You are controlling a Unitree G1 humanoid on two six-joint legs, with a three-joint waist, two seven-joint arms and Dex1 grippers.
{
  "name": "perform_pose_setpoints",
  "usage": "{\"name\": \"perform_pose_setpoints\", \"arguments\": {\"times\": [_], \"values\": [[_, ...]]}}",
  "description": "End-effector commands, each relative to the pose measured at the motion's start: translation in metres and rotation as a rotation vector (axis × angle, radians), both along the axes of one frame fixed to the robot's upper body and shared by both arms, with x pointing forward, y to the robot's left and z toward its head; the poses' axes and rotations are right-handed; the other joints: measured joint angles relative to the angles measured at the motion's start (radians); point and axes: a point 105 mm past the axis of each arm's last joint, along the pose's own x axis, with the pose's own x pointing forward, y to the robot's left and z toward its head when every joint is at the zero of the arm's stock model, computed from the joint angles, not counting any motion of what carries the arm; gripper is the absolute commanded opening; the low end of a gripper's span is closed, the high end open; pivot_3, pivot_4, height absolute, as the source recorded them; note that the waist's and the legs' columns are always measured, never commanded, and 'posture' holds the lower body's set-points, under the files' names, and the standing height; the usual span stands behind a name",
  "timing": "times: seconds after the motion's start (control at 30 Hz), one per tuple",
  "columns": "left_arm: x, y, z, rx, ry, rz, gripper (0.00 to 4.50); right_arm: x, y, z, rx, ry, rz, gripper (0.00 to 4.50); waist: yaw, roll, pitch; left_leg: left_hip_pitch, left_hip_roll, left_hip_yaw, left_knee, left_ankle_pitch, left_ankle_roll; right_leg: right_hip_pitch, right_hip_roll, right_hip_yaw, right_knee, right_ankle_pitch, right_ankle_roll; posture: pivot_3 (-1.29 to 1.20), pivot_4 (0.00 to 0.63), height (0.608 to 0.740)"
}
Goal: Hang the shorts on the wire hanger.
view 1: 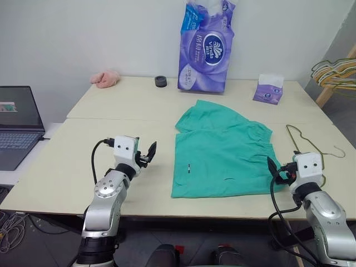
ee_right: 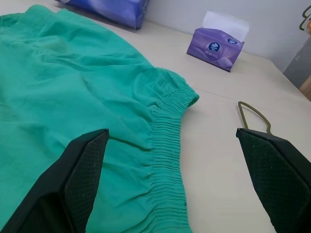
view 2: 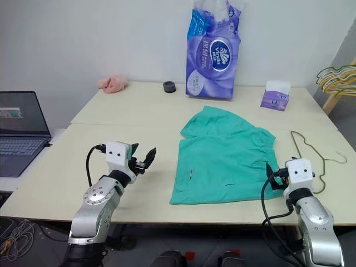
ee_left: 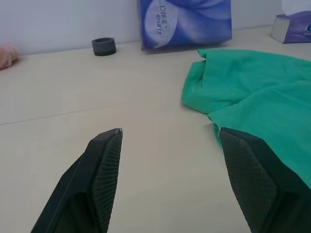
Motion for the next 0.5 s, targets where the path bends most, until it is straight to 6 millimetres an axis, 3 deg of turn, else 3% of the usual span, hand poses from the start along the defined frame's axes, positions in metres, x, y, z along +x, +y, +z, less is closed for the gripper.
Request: {"name": "perform_pose_setpoints", "arguments": {"times": [0.03, 0.27, 0.5], "values": [[-0.002, -0.008, 0.013, -0.001, -0.042, -0.054, 3.35, 0.002, -0.004, 0.012, -0.013, -0.054, 0.004, 4.49, 0.0, 0.0, 0.0, 0.0, 0.0, 0.0, 0.0, 0.0, 0.0, 0.0, 0.0, 0.0, 0.0, 0.0, 0.0, 0.08, 0.036, 0.74], [-0.008, -0.016, 0.015, -0.007, -0.049, -0.125, 3.35, 0.0, -0.002, 0.006, -0.01, -0.037, 0.033, 4.49, -0.001, 0.0, 0.0, 0.0, 0.0, 0.0, 0.0, 0.0, 0.0, 0.0, 0.0, 0.0, 0.0, 0.0, 0.0, 0.08, 0.037, 0.74], [-0.025, -0.035, 0.022, -0.034, -0.074, -0.345, 3.35, 0.0, 0.016, 0.014, 0.047, -0.075, 0.149, 4.49, -0.002, 0.001, -0.001, 0.001, 0.0, 0.001, 0.0, 0.0, 0.0, 0.0, 0.0, 0.0, 0.0, 0.0, 0.0, 0.06, 0.032, 0.74]]}}
